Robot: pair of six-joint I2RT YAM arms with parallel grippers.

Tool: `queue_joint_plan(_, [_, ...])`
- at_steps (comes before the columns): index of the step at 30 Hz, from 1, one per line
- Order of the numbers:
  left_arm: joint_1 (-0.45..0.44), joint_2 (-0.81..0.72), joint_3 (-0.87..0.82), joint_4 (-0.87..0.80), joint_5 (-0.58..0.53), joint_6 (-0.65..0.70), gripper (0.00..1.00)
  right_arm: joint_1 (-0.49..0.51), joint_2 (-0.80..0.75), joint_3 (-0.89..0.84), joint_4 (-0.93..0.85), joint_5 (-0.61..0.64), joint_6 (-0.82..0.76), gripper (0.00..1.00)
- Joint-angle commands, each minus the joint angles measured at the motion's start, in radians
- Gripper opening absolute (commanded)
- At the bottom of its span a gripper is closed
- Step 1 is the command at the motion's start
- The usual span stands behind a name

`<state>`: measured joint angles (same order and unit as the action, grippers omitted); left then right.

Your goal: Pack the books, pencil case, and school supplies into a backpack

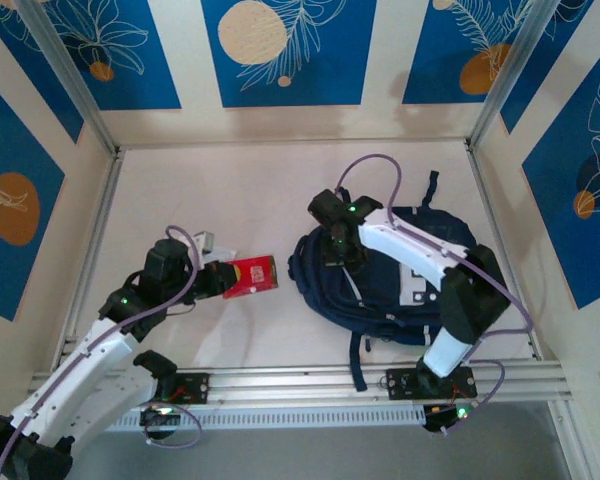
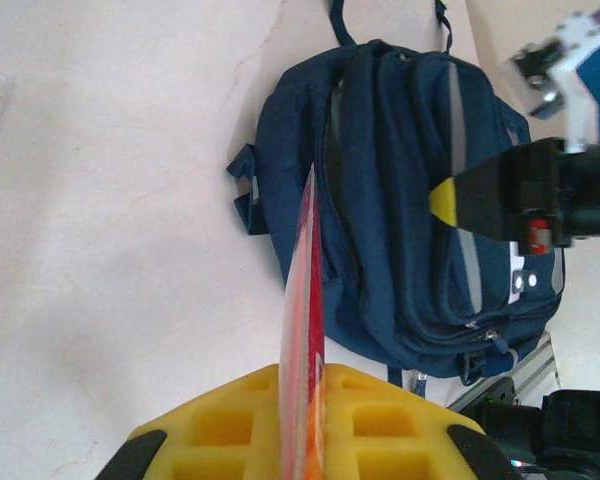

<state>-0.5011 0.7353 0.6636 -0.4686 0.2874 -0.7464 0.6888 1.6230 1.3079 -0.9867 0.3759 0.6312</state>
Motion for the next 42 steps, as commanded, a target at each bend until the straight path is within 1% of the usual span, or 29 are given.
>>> queue_joint_plan(1, [0.012,0.016,0.052,0.04,0.028,0.042,0.0,0.003,-0.134,-0.05,0.064,-0.05,-0.034,0.0])
queue_joint_plan(4, [0.012,0.04,0.072,0.044,0.034,0.057,0.0,0.015,-0.236,-0.136,0.167,-0.124,-0.094,0.0])
queue_joint_plan(5, [0.013,0.048,0.077,0.048,0.039,0.06,0.0,0.016,-0.258,-0.148,0.17,-0.138,-0.102,0.0])
queue_joint_plan(7, [0.013,0.066,0.086,0.057,0.052,0.061,0.0,0.01,-0.265,-0.114,0.109,-0.18,-0.137,0.0])
queue_joint_plan(8, [0.013,0.076,0.091,0.063,0.058,0.061,0.0,0.013,-0.271,-0.102,0.076,-0.163,-0.151,0.0])
queue_joint_plan(10, [0.013,0.09,0.096,0.073,0.066,0.059,0.0,0.016,-0.29,-0.096,0.039,-0.091,-0.131,0.0])
queue_joint_plan(12, [0.012,0.102,0.1,0.084,0.069,0.056,0.0,0.018,-0.332,-0.102,0.058,-0.108,-0.207,0.0])
queue_joint_plan(14, [0.012,0.112,0.102,0.092,0.073,0.055,0.0,0.008,-0.376,-0.123,0.108,-0.188,-0.306,0.0])
queue_joint_plan(15, [0.012,0.118,0.104,0.094,0.074,0.053,0.0,-0.004,-0.379,-0.117,0.116,-0.196,-0.331,0.0])
queue_joint_plan(17, [0.012,0.126,0.105,0.097,0.076,0.05,0.0,-0.046,-0.371,-0.101,0.143,-0.228,-0.376,0.0])
queue_joint_plan(19, [0.013,0.131,0.105,0.101,0.075,0.046,0.0,-0.068,-0.364,-0.094,0.198,-0.252,-0.459,0.0])
queue_joint_plan(21, [0.011,0.134,0.105,0.097,0.07,0.042,0.0,-0.055,-0.335,-0.064,0.237,-0.199,-0.593,0.0])
queue_joint_plan(23, [0.013,0.134,0.108,0.086,0.063,0.04,0.0,-0.059,-0.281,-0.008,0.246,-0.153,-0.687,0.0])
queue_joint_plan(26, [0.013,0.128,0.111,0.076,0.06,0.035,0.0,-0.087,-0.196,0.088,0.257,-0.11,-0.778,0.0])
queue_joint_plan(31, [0.016,0.116,0.119,0.056,0.061,0.036,0.0,-0.11,-0.124,0.185,0.325,-0.136,-0.91,0.0])
queue_joint_plan(33, [0.016,0.113,0.121,0.049,0.064,0.037,0.0,-0.109,-0.101,0.224,0.339,-0.179,-0.968,0.0])
queue_joint_plan(38, [0.021,0.105,0.126,0.032,0.065,0.035,0.0,-0.099,-0.067,0.29,0.336,-0.37,-1.11,0.0])
queue_joint_plan(40, [0.024,0.101,0.131,0.022,0.061,0.037,0.0,-0.095,-0.063,0.305,0.33,-0.451,-1.136,0.0])
queue_joint_plan(42, [0.027,0.096,0.136,0.015,0.063,0.039,0.0,-0.1,-0.072,0.307,0.327,-0.556,-1.147,0.0])
